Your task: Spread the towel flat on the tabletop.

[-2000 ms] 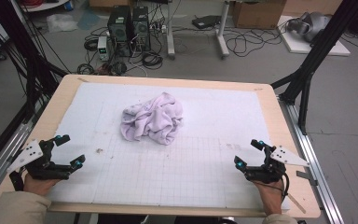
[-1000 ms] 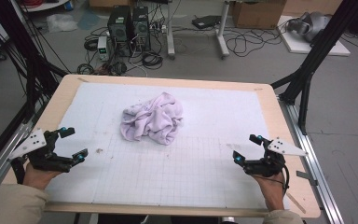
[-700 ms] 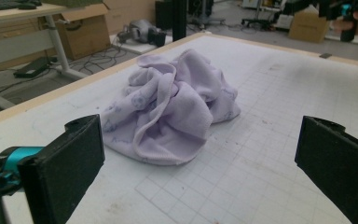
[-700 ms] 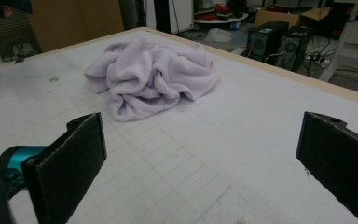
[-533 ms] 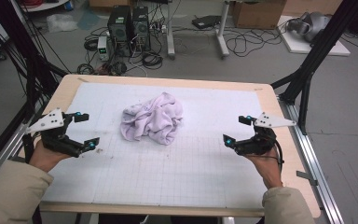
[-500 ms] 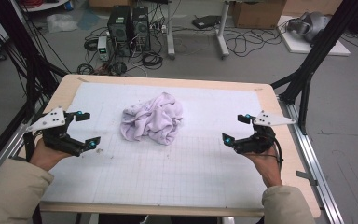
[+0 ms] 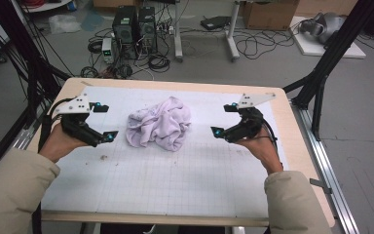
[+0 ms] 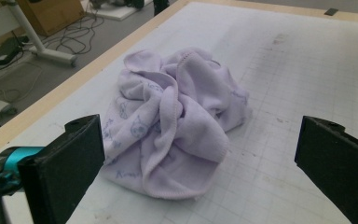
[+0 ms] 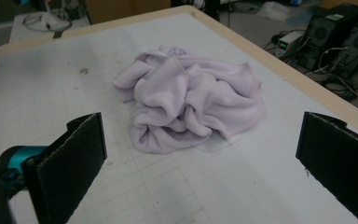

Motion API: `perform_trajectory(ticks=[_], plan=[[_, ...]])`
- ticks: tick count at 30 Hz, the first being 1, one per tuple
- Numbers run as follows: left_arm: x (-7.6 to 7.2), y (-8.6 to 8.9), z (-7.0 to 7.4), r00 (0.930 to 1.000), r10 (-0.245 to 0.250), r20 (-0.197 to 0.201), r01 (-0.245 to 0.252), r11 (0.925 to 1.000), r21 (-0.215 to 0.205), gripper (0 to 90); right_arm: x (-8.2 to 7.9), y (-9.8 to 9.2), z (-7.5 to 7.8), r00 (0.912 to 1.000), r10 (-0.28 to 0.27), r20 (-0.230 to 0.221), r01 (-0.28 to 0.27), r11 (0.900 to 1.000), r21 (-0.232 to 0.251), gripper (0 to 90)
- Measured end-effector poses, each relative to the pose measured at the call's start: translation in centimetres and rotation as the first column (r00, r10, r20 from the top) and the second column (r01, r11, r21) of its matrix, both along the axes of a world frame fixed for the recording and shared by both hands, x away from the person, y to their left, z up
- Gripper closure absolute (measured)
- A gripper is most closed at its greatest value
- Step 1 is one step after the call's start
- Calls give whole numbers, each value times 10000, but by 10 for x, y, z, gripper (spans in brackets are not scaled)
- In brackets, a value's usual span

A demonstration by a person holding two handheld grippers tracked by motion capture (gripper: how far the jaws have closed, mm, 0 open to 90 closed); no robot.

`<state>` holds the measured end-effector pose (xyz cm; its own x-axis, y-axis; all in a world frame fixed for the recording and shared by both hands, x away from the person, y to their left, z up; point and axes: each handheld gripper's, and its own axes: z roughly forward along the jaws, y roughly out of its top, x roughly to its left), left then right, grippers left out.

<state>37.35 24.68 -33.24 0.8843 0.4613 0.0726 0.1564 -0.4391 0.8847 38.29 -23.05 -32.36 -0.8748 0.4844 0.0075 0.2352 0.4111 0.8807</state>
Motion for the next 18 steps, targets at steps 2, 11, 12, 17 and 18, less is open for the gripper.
perform_trajectory(ticks=[2,11,12,17,18], plan=[[6,-7,0,9998,-99,-183,101,9999,126,19,6,14,2,9995,297,-67,-299,9991,-293,8],[23,-41,6,9945,-603,-856,714,9884,1340,22,26,63,6,9913,1282,-313,-1314,9798,-1507,27],[25,-45,5,9933,-645,-956,785,9855,1507,24,29,71,6,9885,1472,-357,-1511,9739,-1695,50],[31,-58,-3,9903,-638,-1232,869,9774,1927,30,34,86,1,9822,1824,-452,-1879,9557,-2264,114],[32,-59,-4,9903,-601,-1253,845,9763,1993,30,35,89,-2,9798,1904,-614,-1995,9528,-2290,159]])
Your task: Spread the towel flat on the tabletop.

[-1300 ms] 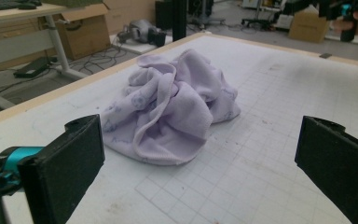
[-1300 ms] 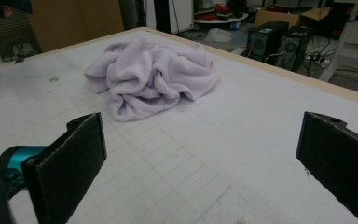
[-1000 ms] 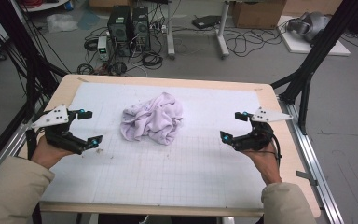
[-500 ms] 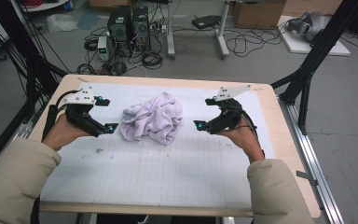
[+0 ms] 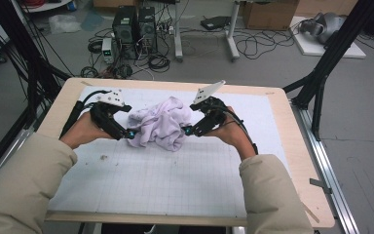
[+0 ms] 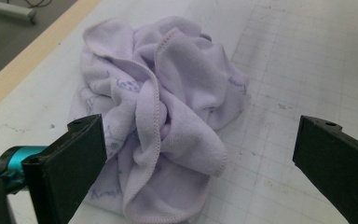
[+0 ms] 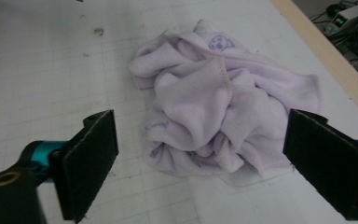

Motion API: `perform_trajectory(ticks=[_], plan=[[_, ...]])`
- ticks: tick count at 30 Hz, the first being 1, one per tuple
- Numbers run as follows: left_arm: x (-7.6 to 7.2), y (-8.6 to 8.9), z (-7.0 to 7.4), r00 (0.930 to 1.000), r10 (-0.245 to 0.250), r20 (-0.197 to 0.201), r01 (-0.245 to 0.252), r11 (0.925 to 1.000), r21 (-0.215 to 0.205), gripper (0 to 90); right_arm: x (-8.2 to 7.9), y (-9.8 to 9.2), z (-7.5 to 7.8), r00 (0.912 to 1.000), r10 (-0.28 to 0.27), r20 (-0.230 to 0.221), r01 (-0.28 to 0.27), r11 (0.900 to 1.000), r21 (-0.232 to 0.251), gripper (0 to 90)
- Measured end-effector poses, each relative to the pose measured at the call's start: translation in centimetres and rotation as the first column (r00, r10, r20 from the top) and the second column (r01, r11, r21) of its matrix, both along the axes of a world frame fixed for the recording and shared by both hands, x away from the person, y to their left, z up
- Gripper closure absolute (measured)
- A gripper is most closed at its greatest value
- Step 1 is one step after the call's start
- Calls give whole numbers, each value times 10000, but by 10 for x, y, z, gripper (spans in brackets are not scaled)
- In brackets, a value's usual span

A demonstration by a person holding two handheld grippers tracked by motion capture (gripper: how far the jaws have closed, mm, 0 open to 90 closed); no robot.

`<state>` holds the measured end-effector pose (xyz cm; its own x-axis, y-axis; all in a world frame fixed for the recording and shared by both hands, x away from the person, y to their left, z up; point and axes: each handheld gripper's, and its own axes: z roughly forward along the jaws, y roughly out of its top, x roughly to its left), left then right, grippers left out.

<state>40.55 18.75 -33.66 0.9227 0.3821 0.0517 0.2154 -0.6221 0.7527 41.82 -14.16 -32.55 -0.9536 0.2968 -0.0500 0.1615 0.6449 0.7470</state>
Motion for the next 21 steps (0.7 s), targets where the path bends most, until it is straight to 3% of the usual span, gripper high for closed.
perform_trajectory(ticks=[2,3,5,7,9,11,13,14,21], plan=[[2,-3,-4,10000,-26,-79,28,9997,231,30,3,5,-5,9999,-24,-131,21,9998,-218,201],[3,-5,-7,9999,15,-126,-11,9995,314,30,5,8,-10,9991,-4,-413,-13,9991,-418,228],[4,-7,-10,9999,46,-159,-38,9988,479,30,7,10,-12,9990,13,-453,-34,9989,-468,291],[6,-8,-12,9998,129,-175,-121,9988,473,31,11,17,-22,9954,29,-959,-110,9964,-841,373],[8,-8,-14,9995,177,-262,-161,9981,595,31,12,19,-25,9946,34,-1034,-127,9959,-891,381],[11,-8,-16,9990,281,-340,-259,9977,634,32,15,27,-37,9928,-185,-1180,38,9924,-1232,418],[14,-8,-18,9985,361,-421,-334,9974,644,47,17,29,-40,9936,-252,-1104,100,9906,-1368,437],[15,-8,-18,9980,393,-493,-361,9973,634,120,19,32,-45,9929,-437,-1108,253,9864,-1623,470],[22,-13,-26,9954,547,-781,-477,9949,893,157,22,42,-52,9925,-664,-1025,433,9762,-2127,614]])
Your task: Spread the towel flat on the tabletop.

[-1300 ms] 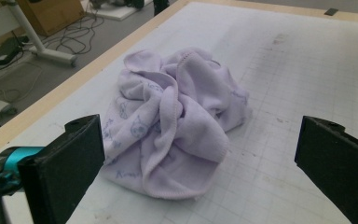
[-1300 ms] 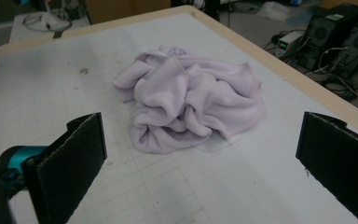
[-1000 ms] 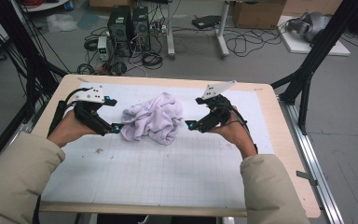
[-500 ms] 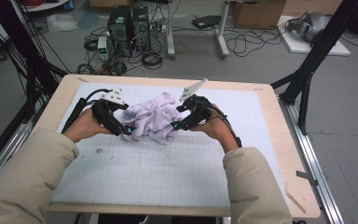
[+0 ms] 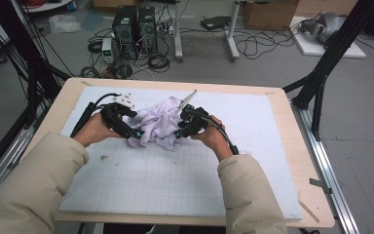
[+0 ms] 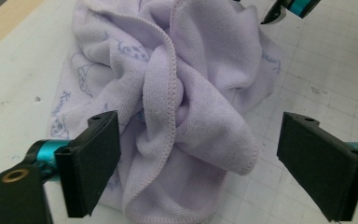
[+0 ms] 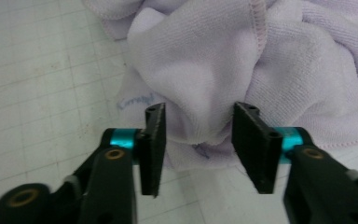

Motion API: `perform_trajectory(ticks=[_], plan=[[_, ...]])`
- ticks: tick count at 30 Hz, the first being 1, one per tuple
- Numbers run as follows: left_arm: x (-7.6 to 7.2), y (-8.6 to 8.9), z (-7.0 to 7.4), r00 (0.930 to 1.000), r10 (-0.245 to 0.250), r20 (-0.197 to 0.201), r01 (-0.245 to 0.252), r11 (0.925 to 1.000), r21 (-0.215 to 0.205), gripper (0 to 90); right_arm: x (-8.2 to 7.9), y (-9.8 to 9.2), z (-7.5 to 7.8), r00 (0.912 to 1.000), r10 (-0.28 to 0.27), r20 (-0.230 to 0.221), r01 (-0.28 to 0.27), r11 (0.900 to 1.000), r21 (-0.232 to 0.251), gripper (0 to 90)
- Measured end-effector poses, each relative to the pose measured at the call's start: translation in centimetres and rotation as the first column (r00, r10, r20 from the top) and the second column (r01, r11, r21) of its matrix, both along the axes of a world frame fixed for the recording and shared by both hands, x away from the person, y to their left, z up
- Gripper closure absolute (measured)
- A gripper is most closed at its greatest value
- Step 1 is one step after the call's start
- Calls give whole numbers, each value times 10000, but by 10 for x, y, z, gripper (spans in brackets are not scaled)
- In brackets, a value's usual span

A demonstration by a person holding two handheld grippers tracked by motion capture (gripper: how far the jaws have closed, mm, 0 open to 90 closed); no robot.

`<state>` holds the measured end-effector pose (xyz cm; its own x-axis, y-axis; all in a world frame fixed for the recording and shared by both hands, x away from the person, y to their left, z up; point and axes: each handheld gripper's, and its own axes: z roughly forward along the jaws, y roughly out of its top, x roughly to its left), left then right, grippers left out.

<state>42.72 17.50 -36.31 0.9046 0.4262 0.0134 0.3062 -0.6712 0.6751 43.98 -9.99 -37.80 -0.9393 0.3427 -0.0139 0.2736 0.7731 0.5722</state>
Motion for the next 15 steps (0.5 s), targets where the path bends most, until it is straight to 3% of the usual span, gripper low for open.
perform_trajectory(ticks=[5,10,14,15], plan=[[5,-4,-6,9994,277,-200,-270,9991,318,263,1,1,0,9992,-391,-51,390,9991,-166,835],[8,-6,-11,9971,573,-507,-550,9974,460,358,0,0,3,9997,-237,-62,236,9997,-108,867],[11,-9,-15,9941,823,-700,-783,9952,585,505,1,-2,3,9995,-250,-169,248,9996,-92,871],[11,-10,-16,9940,868,-660,-827,9946,627,614,1,-2,3,9992,-357,-188,356,9994,-42,874]])
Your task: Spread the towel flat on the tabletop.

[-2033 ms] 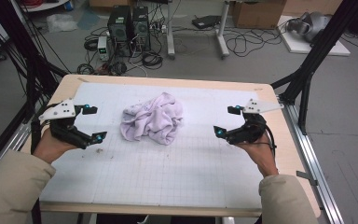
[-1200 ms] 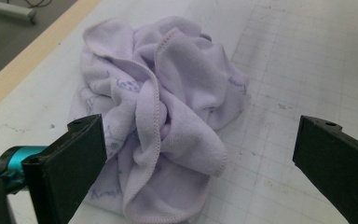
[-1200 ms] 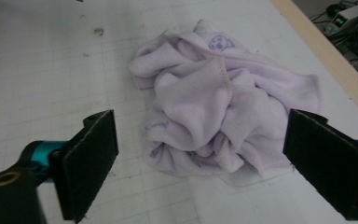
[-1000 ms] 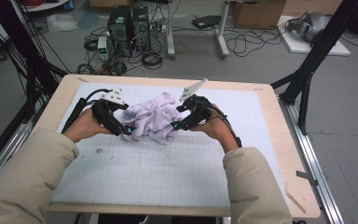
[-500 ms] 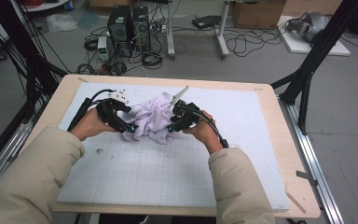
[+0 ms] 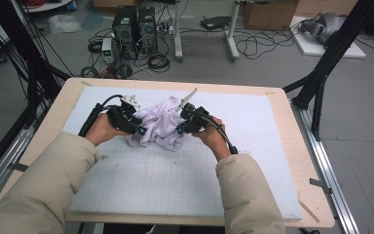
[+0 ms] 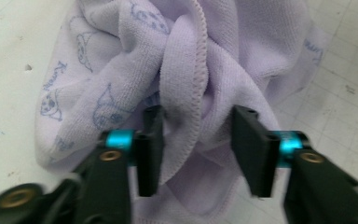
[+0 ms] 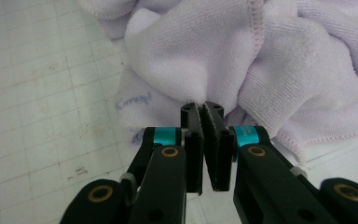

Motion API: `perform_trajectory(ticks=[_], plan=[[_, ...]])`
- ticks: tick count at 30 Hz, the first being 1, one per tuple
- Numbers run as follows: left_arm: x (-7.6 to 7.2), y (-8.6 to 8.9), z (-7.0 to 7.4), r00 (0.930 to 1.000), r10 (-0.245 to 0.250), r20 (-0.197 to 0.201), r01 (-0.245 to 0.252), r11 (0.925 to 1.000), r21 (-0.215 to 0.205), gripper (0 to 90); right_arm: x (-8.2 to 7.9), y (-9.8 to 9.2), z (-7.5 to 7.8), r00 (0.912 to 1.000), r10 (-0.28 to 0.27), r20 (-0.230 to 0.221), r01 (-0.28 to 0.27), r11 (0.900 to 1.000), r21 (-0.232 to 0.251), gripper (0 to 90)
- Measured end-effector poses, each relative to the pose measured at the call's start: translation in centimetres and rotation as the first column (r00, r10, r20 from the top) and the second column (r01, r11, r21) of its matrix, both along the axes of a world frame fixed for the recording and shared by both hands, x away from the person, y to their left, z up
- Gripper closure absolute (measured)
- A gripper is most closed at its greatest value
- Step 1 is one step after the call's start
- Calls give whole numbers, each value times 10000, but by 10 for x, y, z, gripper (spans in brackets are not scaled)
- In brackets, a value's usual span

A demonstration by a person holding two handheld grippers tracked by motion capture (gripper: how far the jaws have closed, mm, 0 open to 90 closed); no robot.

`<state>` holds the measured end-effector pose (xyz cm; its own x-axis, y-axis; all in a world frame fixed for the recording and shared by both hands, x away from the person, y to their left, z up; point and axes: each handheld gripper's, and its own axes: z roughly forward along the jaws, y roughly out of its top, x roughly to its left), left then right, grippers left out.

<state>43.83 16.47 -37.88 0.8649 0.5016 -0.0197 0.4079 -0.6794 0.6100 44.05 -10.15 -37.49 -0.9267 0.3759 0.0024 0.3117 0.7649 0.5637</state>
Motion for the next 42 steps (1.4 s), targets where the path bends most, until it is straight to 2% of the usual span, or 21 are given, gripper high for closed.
perform_trajectory(ticks=[1,2,3,4,5,8,16,17,19,22,23,24,25,26,29,34,37,38,40,41,42], plan=[[1,-1,-1,10000,-59,-15,59,9999,110,689,0,0,0,10000,-42,-40,42,10000,12,876],[1,-2,-1,9999,-71,-120,73,9999,104,689,0,0,0,10000,-42,-40,42,10000,12,876],[1,-3,-2,9999,-30,-100,31,10000,51,783,0,-1,1,9999,-147,-83,148,9998,99,880],[1,-3,-2,9999,-97,-120,99,9998,197,783,0,-1,1,9999,-147,-83,148,9998,99,880],[0,-3,-3,9998,-70,-172,73,9998,177,826,1,-3,2,9993,-357,-92,359,9992,167,883],[0,0,1,9998,-28,-193,31,9998,181,836,1,-7,4,9985,-489,-264,498,9981,359,885],[-6,26,27,9987,478,190,-468,9976,-504,843,-4,-37,25,9944,-1042,-157,1053,9896,982,886],[-8,32,32,9980,579,271,-559,9960,-703,843,-7,-51,33,9929,-1182,-101,1185,9846,1283,886],[-11,40,39,9966,734,367,-699,9936,-884,843,-10,-64,41,9902,-1399,-4,1383,9779,1568,886],[-15,53,49,9943,978,432,-923,9891,-1145,843,-13,-75,47,9883,-1526,0,1502,9731,1749,886],[-17,58,53,9940,1013,419,-952,9872,-1282,843,-18,-89,54,9839,-1785,-18,1753,9642,1988,886],[-17,58,53,9940,1013,419,-952,9872,-1282,843,-20,-93,56,9830,-1835,-75,1809,9606,2111,886],[-19,60,56,9945,971,390,-903,9849,-1476,843,-21,-99,58,9820,-1883,-173,1872,9551,2297,886],[-22,61,59,9955,858,395,-777,9817,-1740,843,-21,-99,58,9820,-1883,-173,1872,9551,2297,886],[-28,59,66,9974,568,455,-475,9818,-1841,843,-29,-112,67,9837,-1796,-67,1744,9452,2759,886],[-39,51,75,9990,121,434,-42,9839,-1786,843,-37,-120,73,9876,-1571,-34,1513,9451,2896,886],[-49,46,73,9988,-330,371,381,9884,-1473,843,-45,-125,73,9937,-1103,-204,1117,9573,2666,885],[-52,44,71,9984,-472,324,512,9892,-1376,842,-50,-126,71,9971,-720,-261,762,9663,2458,885],[-59,41,66,9972,-724,194,742,9902,-1185,842,-52,-127,70,9983,-506,-282,559,9688,2416,885],[-63,39,62,9957,-913,150,923,9905,-1022,842,-57,-129,64,9983,-88,-579,221,9724,2324,885],[-67,37,59,9940,-1091,119,1097,9900,-886,842,-59,-130,60,9978,29,-658,112,9771,2126,885]])
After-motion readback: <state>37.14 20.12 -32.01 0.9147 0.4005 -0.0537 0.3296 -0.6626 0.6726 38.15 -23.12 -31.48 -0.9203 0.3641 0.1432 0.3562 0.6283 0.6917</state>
